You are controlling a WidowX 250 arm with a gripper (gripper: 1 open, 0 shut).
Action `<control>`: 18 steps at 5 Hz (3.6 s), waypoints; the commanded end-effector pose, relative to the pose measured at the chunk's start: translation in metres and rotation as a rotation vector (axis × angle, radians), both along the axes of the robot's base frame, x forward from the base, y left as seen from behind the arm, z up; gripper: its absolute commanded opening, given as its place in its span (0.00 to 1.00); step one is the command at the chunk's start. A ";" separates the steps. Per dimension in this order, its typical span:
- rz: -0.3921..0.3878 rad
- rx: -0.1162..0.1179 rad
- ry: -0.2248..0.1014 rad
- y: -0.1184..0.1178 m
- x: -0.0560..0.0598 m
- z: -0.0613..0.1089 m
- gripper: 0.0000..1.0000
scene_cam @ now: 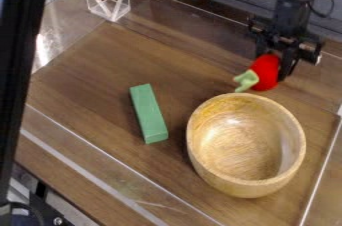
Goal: Move the red object to the right side of the table
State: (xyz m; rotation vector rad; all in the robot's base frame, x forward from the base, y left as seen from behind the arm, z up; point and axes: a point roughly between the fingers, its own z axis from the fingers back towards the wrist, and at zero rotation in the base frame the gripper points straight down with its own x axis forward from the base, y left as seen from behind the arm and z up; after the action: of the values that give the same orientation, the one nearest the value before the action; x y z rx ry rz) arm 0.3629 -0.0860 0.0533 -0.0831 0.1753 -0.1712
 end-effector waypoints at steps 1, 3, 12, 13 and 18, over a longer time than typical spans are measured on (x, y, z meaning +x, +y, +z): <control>-0.007 0.009 -0.041 -0.009 -0.002 0.013 0.00; -0.061 0.019 -0.036 0.007 0.009 0.044 0.00; 0.275 -0.014 -0.018 0.005 -0.012 0.080 1.00; 0.312 -0.032 -0.025 0.026 -0.014 0.084 1.00; 0.337 -0.041 -0.035 0.055 0.000 0.065 1.00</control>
State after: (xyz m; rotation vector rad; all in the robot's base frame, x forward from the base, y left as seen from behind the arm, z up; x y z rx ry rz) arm 0.3553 -0.0294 0.0970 -0.1415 0.1946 0.1695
